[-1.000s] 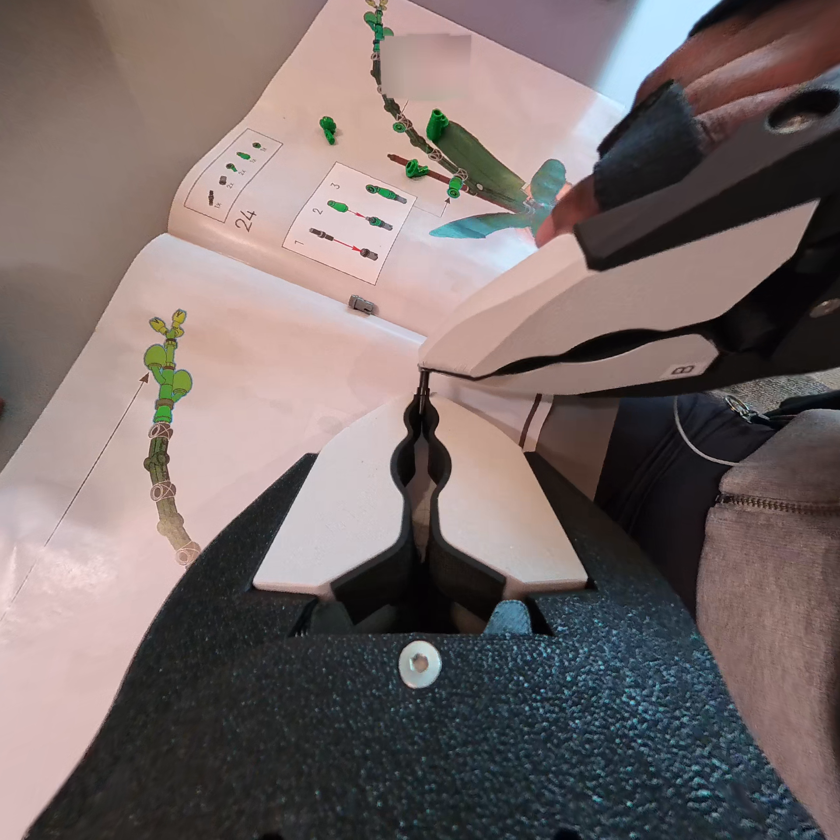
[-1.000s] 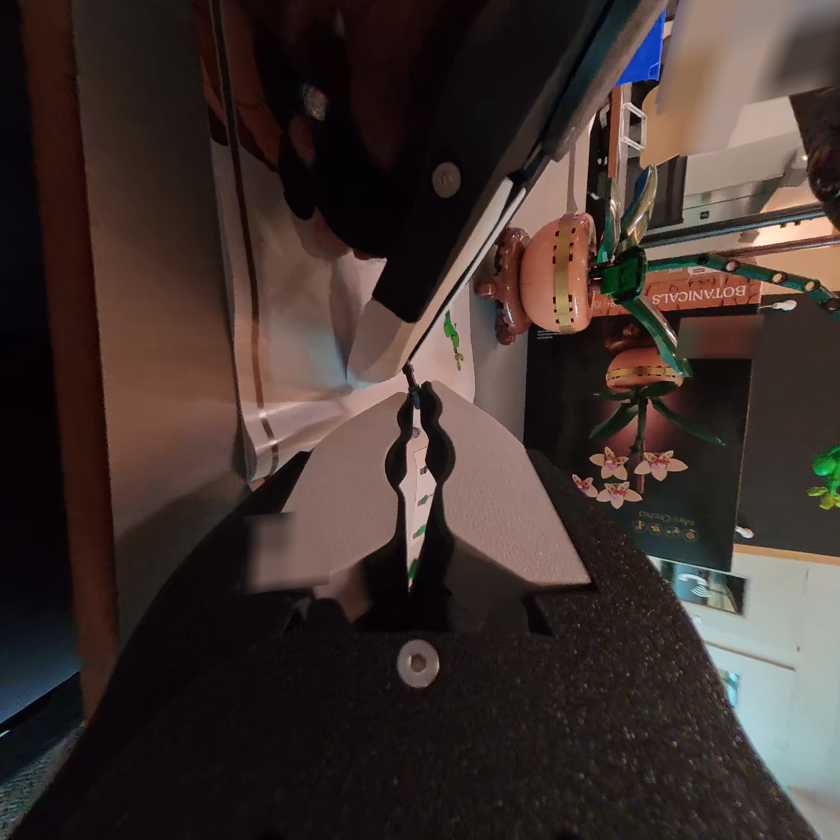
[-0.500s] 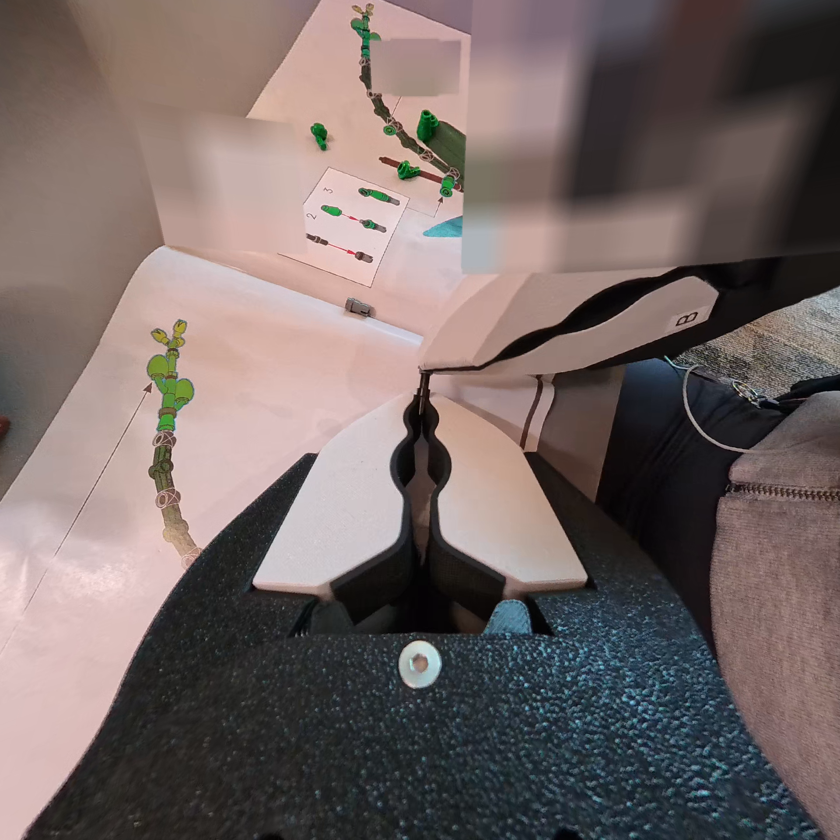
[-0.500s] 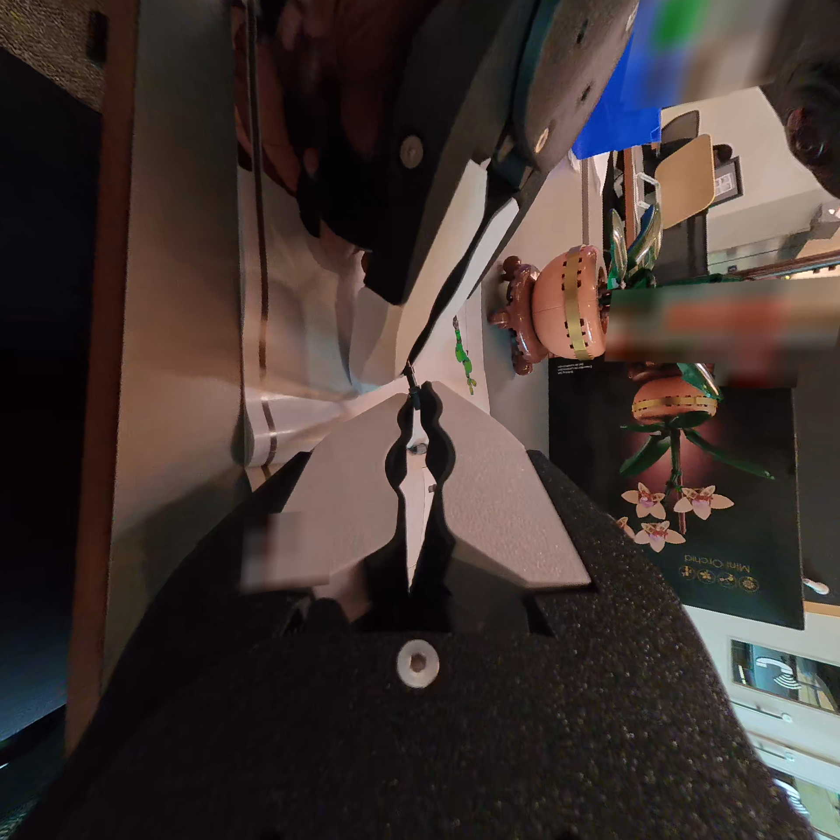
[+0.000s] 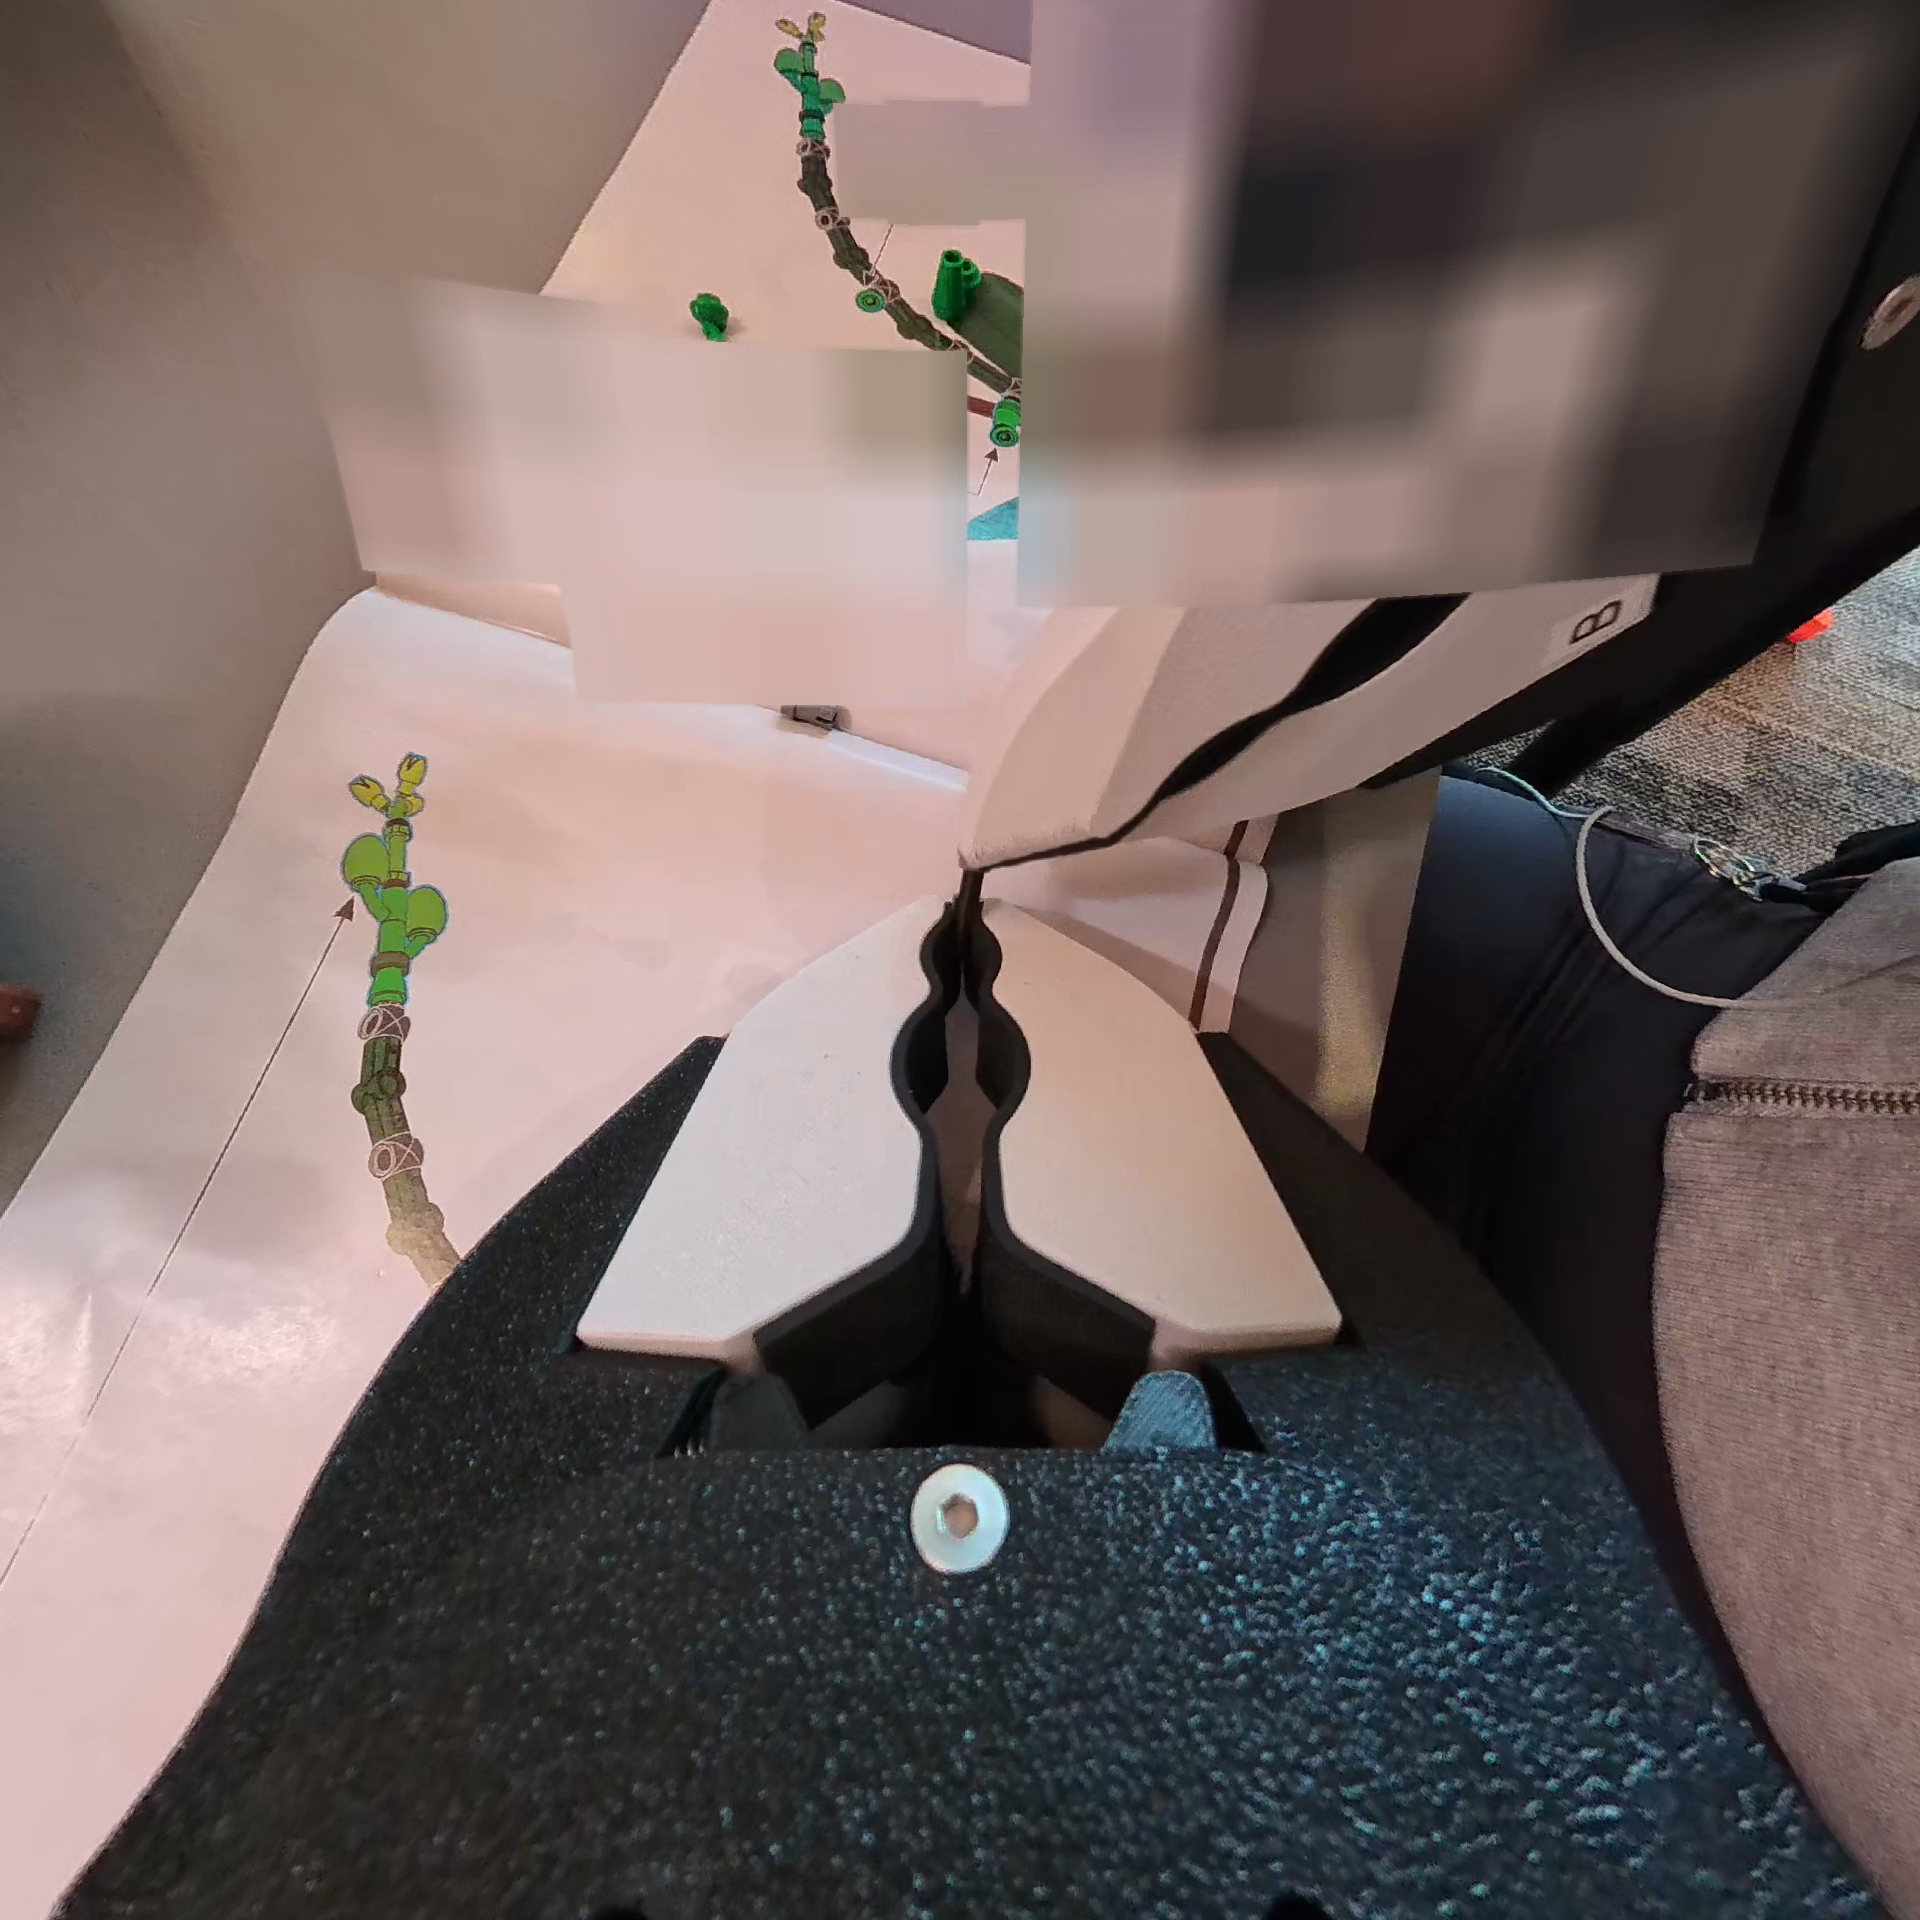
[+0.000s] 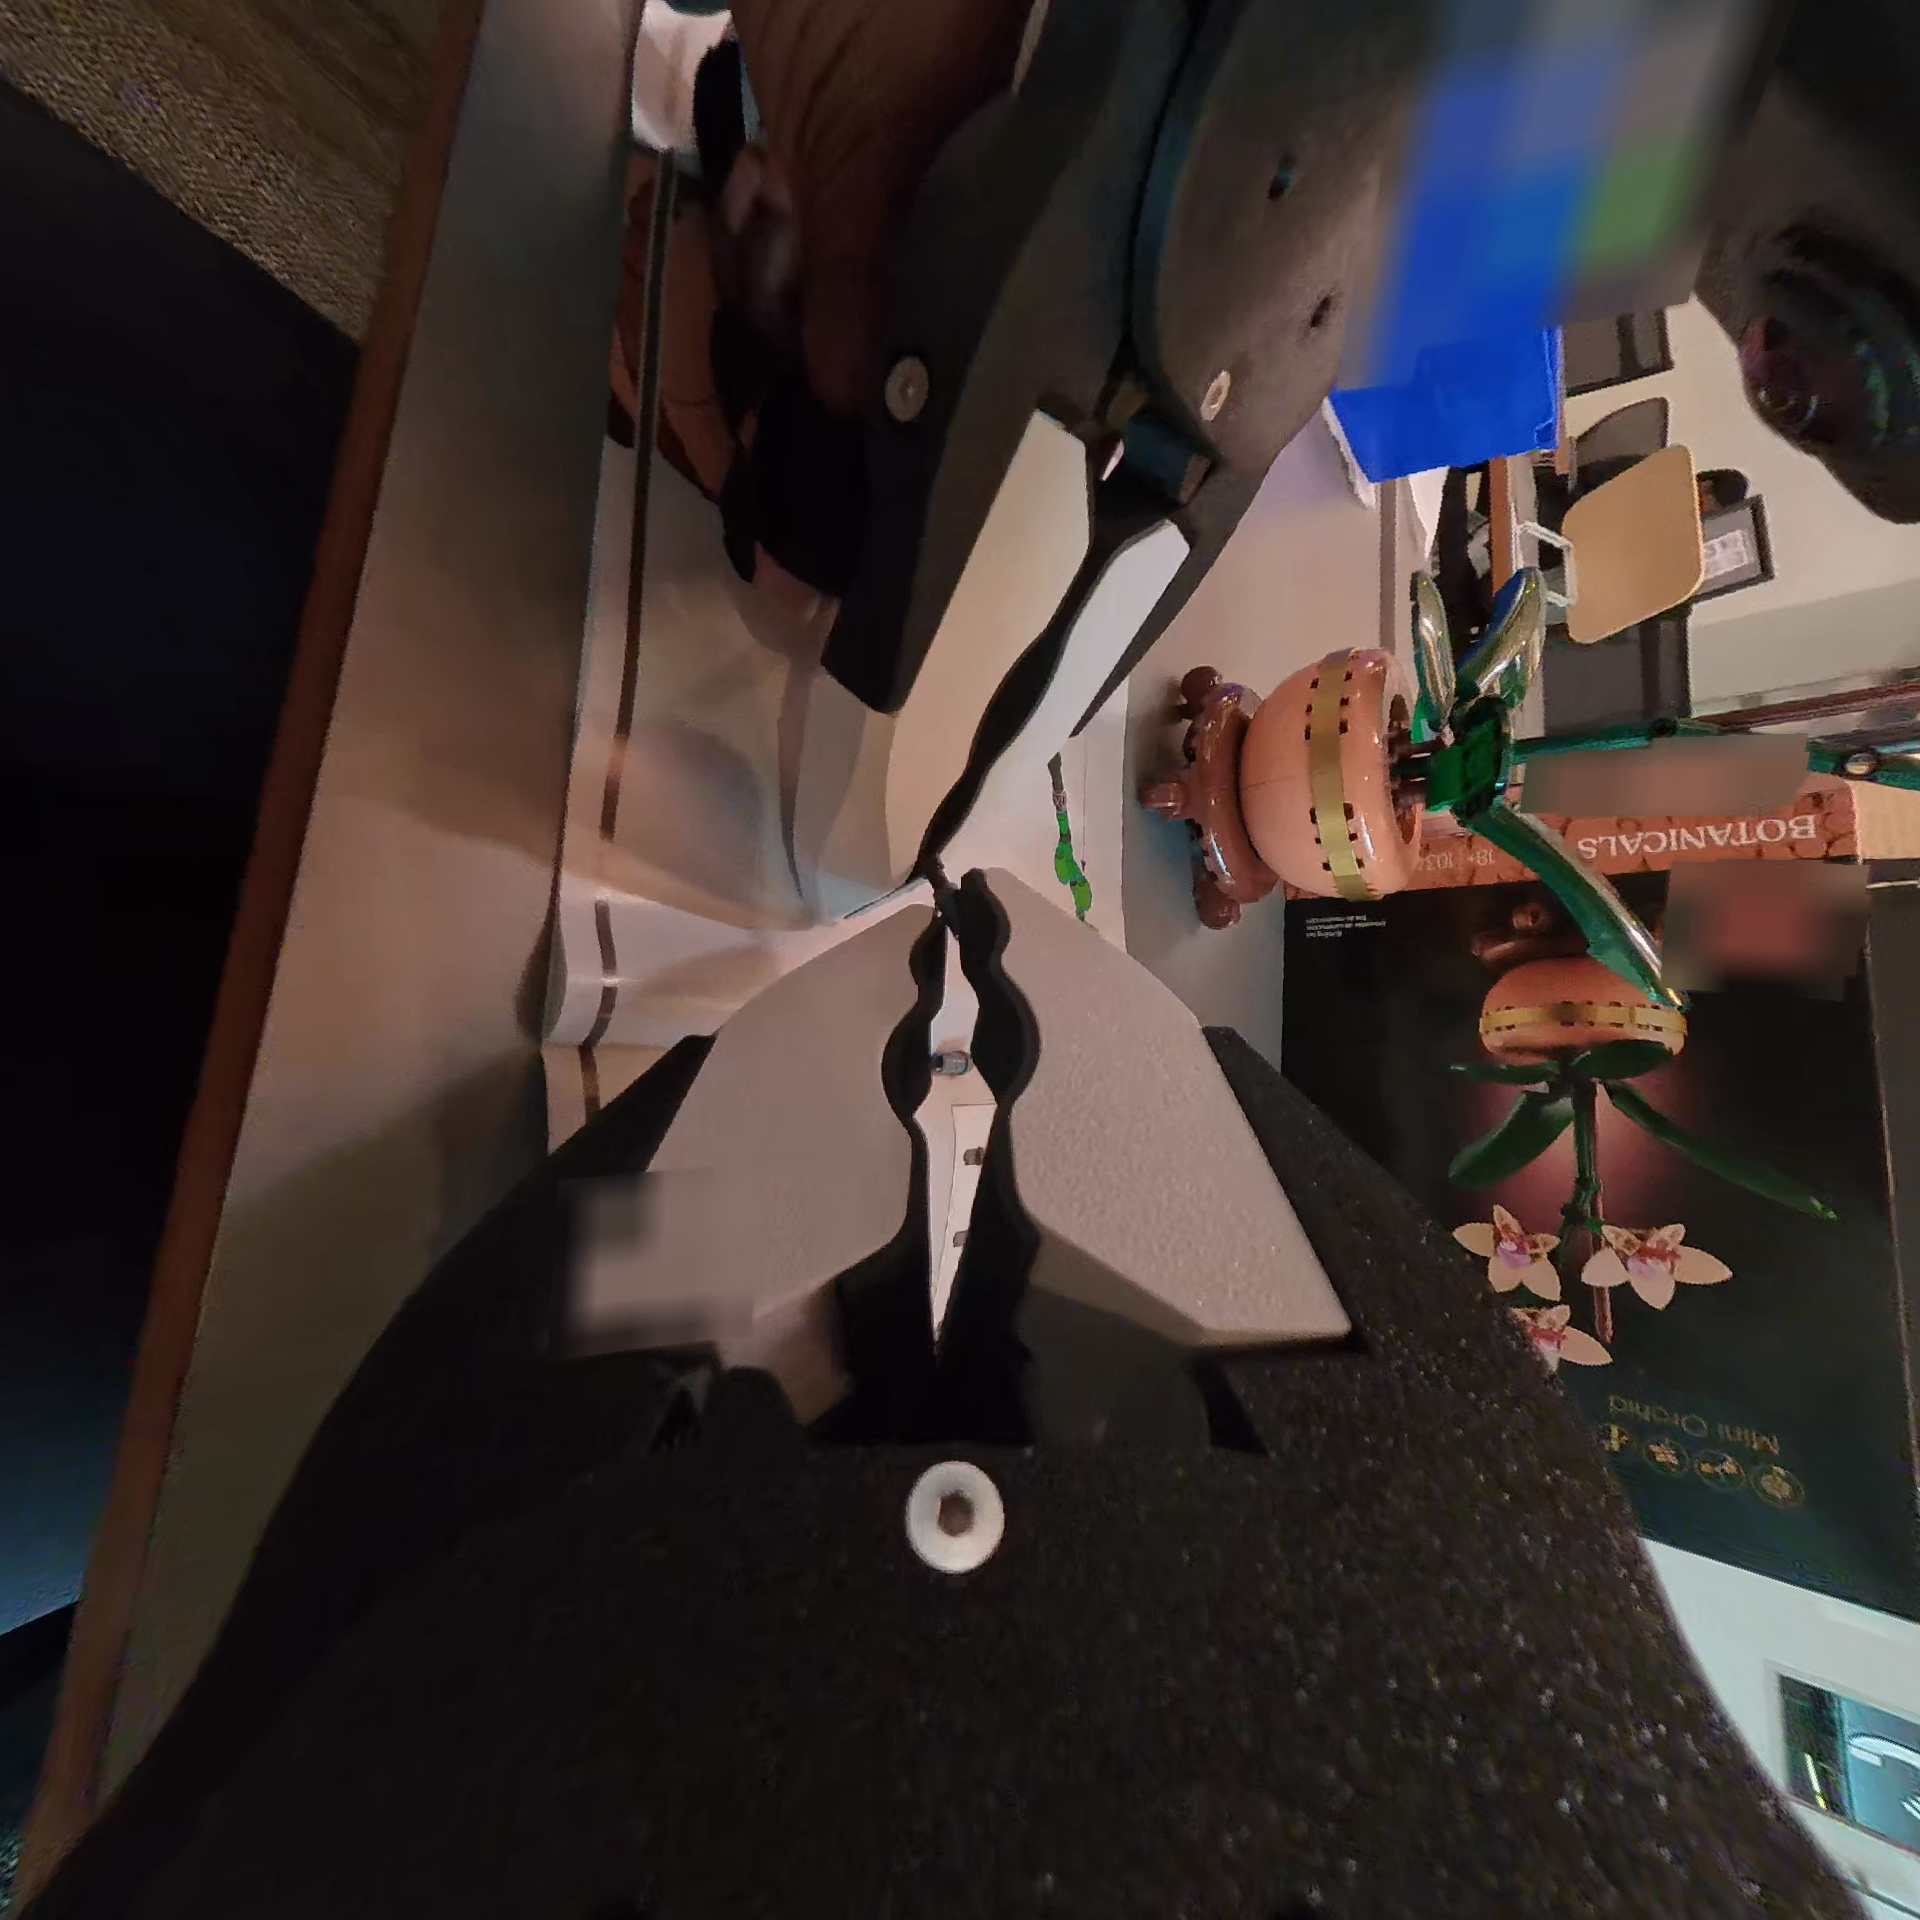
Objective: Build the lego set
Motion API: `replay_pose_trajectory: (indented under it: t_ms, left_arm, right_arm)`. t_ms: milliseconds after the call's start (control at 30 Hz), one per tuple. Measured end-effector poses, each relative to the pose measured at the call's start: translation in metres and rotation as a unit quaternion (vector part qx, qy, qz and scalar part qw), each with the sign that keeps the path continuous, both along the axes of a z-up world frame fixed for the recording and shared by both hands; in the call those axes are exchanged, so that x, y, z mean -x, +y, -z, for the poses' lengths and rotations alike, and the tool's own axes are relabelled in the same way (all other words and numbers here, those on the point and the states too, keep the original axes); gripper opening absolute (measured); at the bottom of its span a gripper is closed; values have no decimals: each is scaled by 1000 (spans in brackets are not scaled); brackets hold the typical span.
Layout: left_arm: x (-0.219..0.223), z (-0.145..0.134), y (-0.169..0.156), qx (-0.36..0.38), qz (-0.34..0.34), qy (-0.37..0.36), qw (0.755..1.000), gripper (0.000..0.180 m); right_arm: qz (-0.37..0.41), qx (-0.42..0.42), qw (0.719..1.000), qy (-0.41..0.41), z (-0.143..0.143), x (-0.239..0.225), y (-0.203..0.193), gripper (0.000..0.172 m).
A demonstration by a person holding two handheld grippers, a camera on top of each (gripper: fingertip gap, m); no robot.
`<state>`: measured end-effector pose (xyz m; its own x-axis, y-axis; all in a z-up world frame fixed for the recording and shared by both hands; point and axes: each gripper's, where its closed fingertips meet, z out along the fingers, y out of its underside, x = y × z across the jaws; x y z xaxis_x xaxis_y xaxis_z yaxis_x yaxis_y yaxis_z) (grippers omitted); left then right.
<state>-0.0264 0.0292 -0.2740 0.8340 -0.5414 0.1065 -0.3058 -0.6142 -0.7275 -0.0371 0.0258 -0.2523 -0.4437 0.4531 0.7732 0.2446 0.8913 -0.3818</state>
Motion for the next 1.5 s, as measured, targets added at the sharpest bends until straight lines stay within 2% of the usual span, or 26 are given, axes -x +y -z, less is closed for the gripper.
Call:
replay_pose_trajectory:
  t_ms: [133,467,800,833,933,1067,1167,1333,1400,1500]
  left_arm:
    - [0,1,1,-1,1,2,1000,0]
    - [-2,1,1,-2,14,7,1000,0]
    - [-4,1,1,0,15,0,1000,0]
    - [-3,1,1,0,14,-2,1000,0]
    - [-4,0,0,-2,15,-1,1000,0]
    - [-4,0,0,0,16,-3,1000,0]
    - [-4,0,-1,-1,17,-1,1000,0]
    - [-5,0,-1,-2,18,0,1000,0]
    - [-5,0,0,-2,18,-1,1000,0]
    - [-5,0,-1,-2,19,-3,1000,0]
  right_arm:
    - [-1,-18,1000,-14,3,1,2,2]
    - [-61,-30,996,-58,1,-1,-1,1]
    - [-71,-33,993,-85,1,3,-3,3]
    - [-65,-20,994,-84,0,3,-3,3]
    - [-33,39,997,-56,-12,4,10,24]
    - [-50,164,982,-82,-20,-4,10,16]
    - [-55,204,972,-102,-16,-10,14,13]
    - [-56,313,945,-79,-46,-31,28,11]
    - [-31,352,930,-102,-42,-41,38,20]
    - [-3,399,904,-152,-18,-53,38,33]
